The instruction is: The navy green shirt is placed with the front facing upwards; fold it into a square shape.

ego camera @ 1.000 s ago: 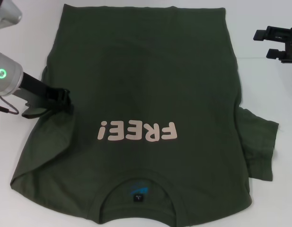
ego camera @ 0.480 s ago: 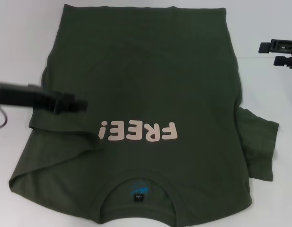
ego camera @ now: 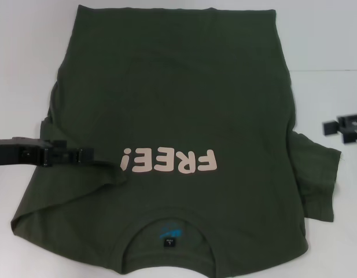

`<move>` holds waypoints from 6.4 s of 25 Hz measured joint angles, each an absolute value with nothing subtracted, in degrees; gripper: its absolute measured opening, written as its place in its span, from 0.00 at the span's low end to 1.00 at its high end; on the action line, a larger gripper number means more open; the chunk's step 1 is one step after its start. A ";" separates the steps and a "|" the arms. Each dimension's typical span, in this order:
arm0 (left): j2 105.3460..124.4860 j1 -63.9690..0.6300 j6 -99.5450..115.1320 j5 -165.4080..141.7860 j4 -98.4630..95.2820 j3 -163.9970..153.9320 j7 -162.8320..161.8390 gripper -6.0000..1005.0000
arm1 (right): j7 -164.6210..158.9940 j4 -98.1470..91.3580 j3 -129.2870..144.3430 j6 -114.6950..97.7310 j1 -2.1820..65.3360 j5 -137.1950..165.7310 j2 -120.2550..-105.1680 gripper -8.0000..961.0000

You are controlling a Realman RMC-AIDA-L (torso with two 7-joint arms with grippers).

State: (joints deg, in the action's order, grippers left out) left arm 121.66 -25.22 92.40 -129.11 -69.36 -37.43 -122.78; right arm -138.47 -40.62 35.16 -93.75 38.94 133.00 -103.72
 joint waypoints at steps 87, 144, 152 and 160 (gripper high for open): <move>121.37 -25.08 89.47 -119.47 -66.71 -31.73 -123.30 0.92 | -142.65 -34.25 39.08 -79.34 34.96 135.53 -109.70 0.23; 120.46 -23.38 90.26 -110.78 -64.39 -22.48 -123.10 0.92 | -147.75 -42.80 34.88 -89.89 42.08 129.54 -107.56 0.04; 120.31 -23.05 90.05 -109.22 -63.22 -21.09 -122.92 0.92 | -147.77 -37.57 41.13 -86.14 45.86 130.06 -109.01 0.04; 120.32 -22.43 90.01 -107.72 -62.69 -19.70 -122.69 0.92 | -148.43 -31.93 41.67 -77.45 45.65 129.70 -111.47 0.05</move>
